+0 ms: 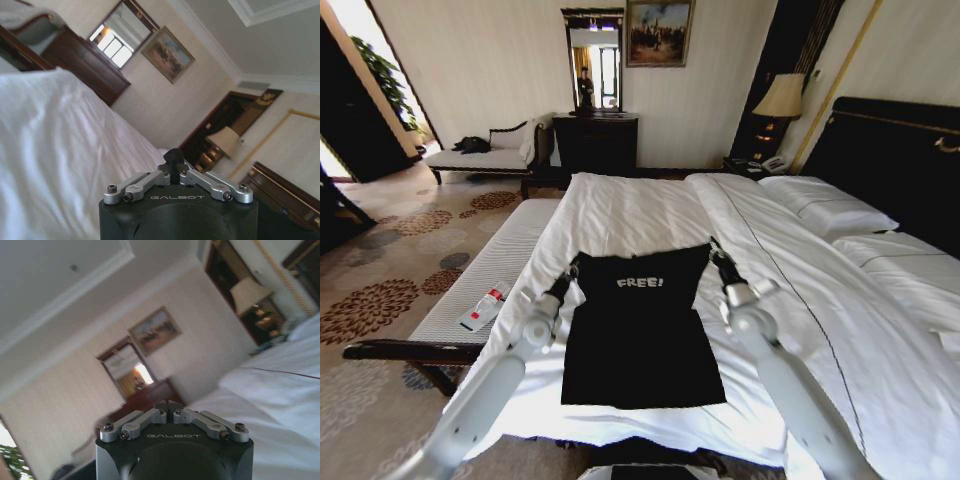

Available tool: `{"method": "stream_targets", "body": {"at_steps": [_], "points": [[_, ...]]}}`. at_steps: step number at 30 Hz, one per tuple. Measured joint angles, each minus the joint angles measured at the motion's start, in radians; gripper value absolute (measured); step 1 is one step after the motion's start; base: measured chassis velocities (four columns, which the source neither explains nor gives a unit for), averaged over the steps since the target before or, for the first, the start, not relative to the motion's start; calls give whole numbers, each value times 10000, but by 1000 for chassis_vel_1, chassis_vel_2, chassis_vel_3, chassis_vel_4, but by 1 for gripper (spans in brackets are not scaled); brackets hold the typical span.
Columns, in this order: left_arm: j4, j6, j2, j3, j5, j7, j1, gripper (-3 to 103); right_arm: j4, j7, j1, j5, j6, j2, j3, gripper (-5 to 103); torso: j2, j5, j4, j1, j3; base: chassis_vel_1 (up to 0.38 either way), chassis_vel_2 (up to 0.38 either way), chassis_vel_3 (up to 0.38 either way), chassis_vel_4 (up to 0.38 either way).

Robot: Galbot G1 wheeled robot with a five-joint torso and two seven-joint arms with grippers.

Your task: Fold the clothes on the bed.

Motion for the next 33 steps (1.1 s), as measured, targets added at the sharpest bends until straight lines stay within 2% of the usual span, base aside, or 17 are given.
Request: {"method": "stream_targets", "body": {"at_steps": [2,4,10,14,21,29,33], "points": [[-273,9,23,-36,68,2,298,3,49,25,-393,-121,-1,78,126,1,0,3,6,0,-1,-23,-59,-60,-30],[-1028,132,201,-124,607,-31,1570,3,59,259,-1491,-336,-12,475,281,1,0,-2,19,2,1,0,0,0,0],[-1520,531,711,-263,465,-328,2231,3,68,652,-2022,-574,-252,619,196,1,0,1,18,4,2,0,0,0,0],[-2041,1250,1226,-474,238,-938,2907,3,242,1021,-2662,-1061,-398,749,-29,1,0,-2,17,3,2,0,0,0,0],[-2697,2000,1874,-638,476,-1534,4029,3,591,1450,-3365,-1334,-489,947,-255,1,-1,0,18,3,2,0,0,0,0],[-2934,2131,2173,-858,718,-1688,4619,3,732,1957,-3898,-1668,-506,1145,-439,1,-2,-1,17,4,3,0,0,0,0],[-3046,2079,2399,-1174,778,-1491,4984,3,843,2034,-4398,-1775,-320,1151,-458,1,-2,-1,16,4,3,0,0,0,0]]}}
